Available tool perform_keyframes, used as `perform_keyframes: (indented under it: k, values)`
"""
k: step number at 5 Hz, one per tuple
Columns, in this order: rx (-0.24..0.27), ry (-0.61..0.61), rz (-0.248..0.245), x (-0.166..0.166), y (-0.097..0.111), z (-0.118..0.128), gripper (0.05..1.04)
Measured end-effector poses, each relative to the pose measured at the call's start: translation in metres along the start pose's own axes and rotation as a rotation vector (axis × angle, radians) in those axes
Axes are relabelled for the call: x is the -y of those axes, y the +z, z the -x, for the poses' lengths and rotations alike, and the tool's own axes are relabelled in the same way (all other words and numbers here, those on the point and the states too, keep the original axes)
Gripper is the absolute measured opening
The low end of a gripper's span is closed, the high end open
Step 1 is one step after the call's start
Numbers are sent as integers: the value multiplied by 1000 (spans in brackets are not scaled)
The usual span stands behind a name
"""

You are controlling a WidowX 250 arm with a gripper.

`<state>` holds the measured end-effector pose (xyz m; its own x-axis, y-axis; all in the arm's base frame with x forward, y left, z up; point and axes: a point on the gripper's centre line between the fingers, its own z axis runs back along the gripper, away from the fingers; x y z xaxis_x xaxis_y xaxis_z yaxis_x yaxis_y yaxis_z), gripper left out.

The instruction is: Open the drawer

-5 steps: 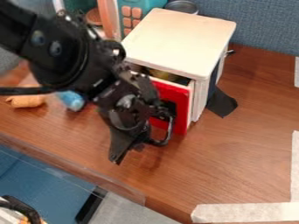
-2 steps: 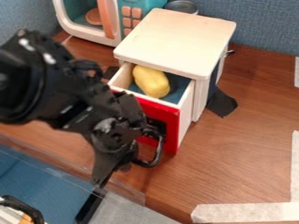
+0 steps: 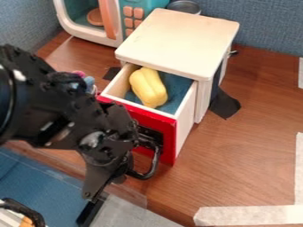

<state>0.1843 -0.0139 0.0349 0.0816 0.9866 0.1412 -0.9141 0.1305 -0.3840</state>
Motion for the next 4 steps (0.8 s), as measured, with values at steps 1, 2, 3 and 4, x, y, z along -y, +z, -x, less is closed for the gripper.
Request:
perform_keyframes:
  k: [1,2,3,4]
  values:
    - [-4,4,-5,-4,2,0,151]
    - [-10,21,-17,-8,4,0,151]
    - [-15,24,-25,-14,7,0,151]
    - [-23,17,-39,-20,11,0,181]
